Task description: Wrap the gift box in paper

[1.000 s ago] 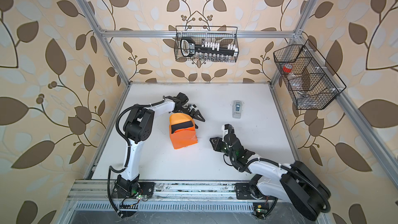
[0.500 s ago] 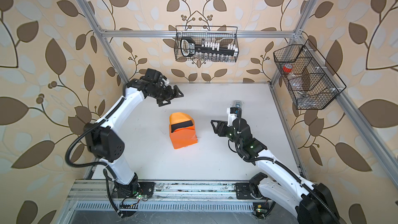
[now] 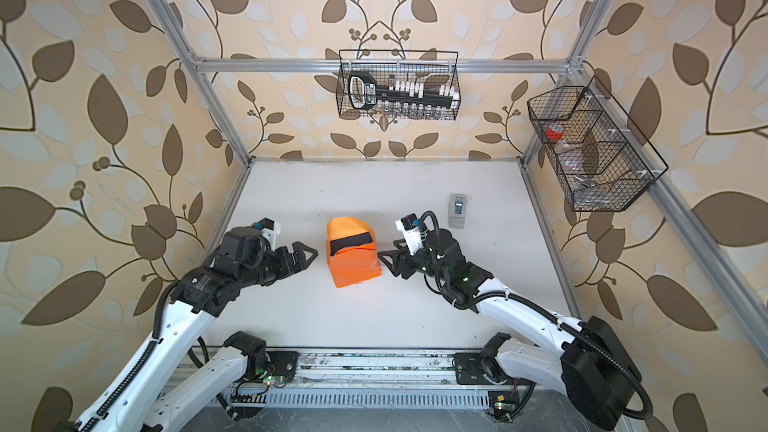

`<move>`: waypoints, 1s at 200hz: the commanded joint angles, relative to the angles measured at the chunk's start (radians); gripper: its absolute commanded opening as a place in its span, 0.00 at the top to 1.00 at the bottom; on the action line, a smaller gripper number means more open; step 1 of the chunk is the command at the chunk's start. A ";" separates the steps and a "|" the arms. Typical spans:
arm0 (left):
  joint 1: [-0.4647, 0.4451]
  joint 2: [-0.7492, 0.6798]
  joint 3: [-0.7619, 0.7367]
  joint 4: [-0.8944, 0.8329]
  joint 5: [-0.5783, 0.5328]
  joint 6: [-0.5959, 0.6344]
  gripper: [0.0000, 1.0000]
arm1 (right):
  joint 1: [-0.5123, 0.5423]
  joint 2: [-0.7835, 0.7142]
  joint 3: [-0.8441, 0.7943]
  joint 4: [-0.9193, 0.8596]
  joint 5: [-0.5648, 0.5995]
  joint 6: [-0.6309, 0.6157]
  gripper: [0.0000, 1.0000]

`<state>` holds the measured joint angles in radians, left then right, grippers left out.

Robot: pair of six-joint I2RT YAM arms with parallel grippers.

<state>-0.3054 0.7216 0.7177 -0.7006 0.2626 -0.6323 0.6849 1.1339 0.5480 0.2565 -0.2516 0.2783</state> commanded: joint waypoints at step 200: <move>-0.273 -0.110 -0.255 0.438 -0.216 -0.075 0.01 | 0.054 0.333 0.139 0.317 0.007 -0.087 0.36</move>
<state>-0.5705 0.6380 0.4606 -0.2653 0.0433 -0.7113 0.7437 1.4845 0.6617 0.5877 -0.2371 0.1917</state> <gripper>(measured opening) 0.989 0.625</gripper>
